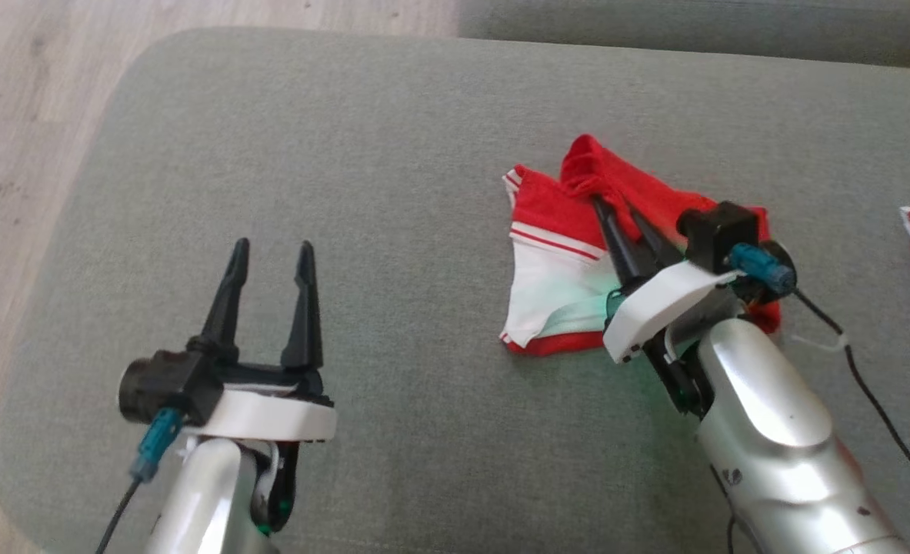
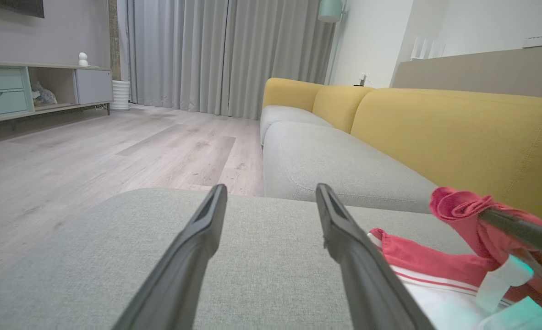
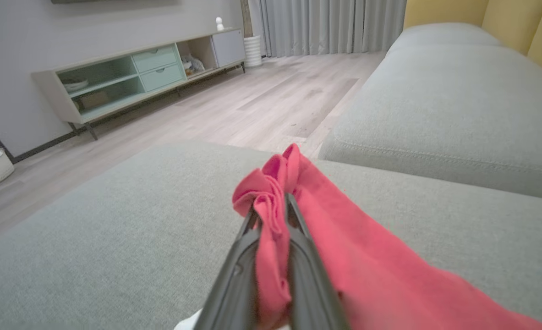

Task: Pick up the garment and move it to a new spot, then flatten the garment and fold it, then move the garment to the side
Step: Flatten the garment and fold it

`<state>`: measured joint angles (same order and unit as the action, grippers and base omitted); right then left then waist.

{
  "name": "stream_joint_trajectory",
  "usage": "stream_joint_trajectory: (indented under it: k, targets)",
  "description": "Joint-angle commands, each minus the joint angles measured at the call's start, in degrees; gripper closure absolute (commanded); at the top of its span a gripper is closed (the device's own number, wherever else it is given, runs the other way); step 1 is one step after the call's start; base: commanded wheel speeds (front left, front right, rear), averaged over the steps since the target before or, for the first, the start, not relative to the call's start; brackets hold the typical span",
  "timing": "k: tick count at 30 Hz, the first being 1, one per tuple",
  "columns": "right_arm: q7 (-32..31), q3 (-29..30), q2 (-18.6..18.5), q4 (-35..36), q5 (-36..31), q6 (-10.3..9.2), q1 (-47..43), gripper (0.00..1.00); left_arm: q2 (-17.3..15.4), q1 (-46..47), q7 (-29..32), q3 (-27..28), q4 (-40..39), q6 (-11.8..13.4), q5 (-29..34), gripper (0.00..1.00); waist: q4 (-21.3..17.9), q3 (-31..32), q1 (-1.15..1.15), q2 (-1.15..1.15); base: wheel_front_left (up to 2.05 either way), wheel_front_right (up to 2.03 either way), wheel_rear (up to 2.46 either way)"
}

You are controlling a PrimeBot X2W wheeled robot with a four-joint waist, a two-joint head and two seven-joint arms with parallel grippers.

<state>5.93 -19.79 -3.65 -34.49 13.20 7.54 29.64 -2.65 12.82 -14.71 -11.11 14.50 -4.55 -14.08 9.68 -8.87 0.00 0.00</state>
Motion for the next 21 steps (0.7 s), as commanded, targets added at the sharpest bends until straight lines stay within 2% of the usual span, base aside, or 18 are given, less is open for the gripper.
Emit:
stream_joint_trajectory:
  k: [1, 12, 13, 14, 18, 21]
  targets:
    - [1.0, -1.46, 0.77, 0.55, 0.57, -0.05, 1.01, 1.0, -0.23, 2.49, -0.29, 1.22, -1.48, 0.16, -0.21, 0.0, 1.0, -0.56, 0.0, 0.0, 0.0, 0.0, 0.0]
    - [3.83, -5.19, 0.77, -5.04, 3.81, -0.05, 0.82, 1.0, -0.23, 2.56, -0.29, 0.84, -0.74, 0.23, 0.12, 0.0, 2.32, -1.34, 0.0, 0.0, 0.0, 0.0, 0.0]
    - [3.64, -6.44, 0.77, -5.34, 4.82, -0.05, 0.69, 0.74, -0.23, 2.56, -0.29, 0.92, -0.58, 0.2, 0.18, 0.0, 2.21, -1.29, 0.0, 0.0, 0.0, 0.0, 0.0]
    - [3.43, -7.67, 0.77, -5.74, 5.76, -0.05, 0.65, 0.0, -0.23, 2.55, -0.29, 1.03, -0.43, 0.19, 0.24, 0.0, 2.05, -1.2, 0.0, 0.0, 0.0, 0.0, 0.0]
    - [3.91, -13.54, 0.77, -5.4, 9.96, -0.05, 1.39, 0.0, -0.23, 2.51, -0.29, 0.83, 0.24, 0.09, 0.5, 0.0, 1.01, -0.5, 0.0, 0.0, 0.0, 0.0, 0.0]
    - [5.62, -13.41, 0.77, -6.13, 11.04, -0.05, 2.99, 0.0, -0.23, 2.2, -0.29, 1.08, 0.34, 0.14, 0.68, 0.0, -0.6, 0.2, 0.0, 0.0, 0.0, 0.0, 0.0]
